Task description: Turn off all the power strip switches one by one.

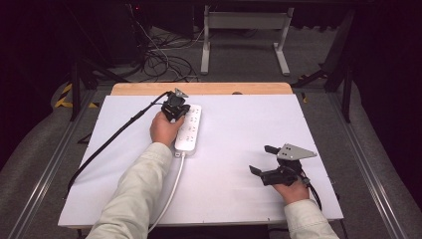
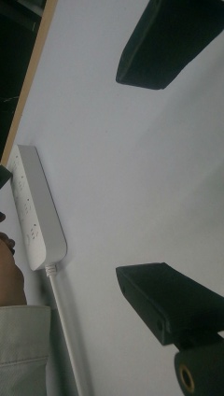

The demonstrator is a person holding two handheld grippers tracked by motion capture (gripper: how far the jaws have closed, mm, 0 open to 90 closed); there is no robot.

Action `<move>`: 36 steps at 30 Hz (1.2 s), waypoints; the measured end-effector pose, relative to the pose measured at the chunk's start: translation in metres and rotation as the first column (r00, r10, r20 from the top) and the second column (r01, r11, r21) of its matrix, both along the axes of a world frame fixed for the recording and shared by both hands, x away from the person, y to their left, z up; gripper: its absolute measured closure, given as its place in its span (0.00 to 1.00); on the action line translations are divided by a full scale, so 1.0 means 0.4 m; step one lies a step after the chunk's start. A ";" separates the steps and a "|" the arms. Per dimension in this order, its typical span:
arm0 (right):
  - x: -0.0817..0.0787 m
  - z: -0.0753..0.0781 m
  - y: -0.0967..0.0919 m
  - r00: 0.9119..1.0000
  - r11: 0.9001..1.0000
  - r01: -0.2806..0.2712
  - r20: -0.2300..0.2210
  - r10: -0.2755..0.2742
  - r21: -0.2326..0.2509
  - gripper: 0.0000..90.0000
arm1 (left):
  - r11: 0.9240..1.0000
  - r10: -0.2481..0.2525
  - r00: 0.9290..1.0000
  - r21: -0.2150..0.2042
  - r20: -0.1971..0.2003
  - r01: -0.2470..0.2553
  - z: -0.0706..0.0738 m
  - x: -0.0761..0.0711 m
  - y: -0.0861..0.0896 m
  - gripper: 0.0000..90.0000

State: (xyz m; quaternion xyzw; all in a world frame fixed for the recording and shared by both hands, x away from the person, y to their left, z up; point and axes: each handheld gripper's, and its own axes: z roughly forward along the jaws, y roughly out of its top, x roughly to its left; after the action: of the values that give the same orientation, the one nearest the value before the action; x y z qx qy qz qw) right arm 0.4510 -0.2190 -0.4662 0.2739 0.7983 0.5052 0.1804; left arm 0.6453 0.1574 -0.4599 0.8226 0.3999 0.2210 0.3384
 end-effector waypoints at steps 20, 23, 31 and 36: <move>-0.005 0.002 -0.003 1.000 1.000 -0.001 0.005 0.001 0.001 0.09 | 1.000 0.018 1.000 0.014 0.012 -0.019 -0.003 -0.008 -0.007 1.00; -0.007 0.002 -0.004 1.000 1.000 0.000 0.004 0.000 0.002 0.09 | 1.000 0.020 1.000 0.023 0.024 -0.021 -0.005 -0.010 -0.010 1.00; -0.008 0.002 -0.005 1.000 1.000 0.001 0.004 -0.001 0.002 0.09 | 1.000 0.025 1.000 0.015 0.012 -0.025 -0.005 -0.009 -0.008 1.00; -0.005 0.001 -0.005 1.000 1.000 0.001 0.003 -0.001 0.003 0.09 | 0.999 0.025 1.000 -0.045 -0.019 -0.026 0.006 -0.003 0.000 1.00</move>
State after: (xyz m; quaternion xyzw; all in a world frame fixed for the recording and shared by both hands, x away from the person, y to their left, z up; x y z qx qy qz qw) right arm 0.4488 -0.2210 -0.4659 0.2738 0.7972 0.5065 0.1817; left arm 0.6443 0.1572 -0.4577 0.8116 0.4184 0.2087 0.3504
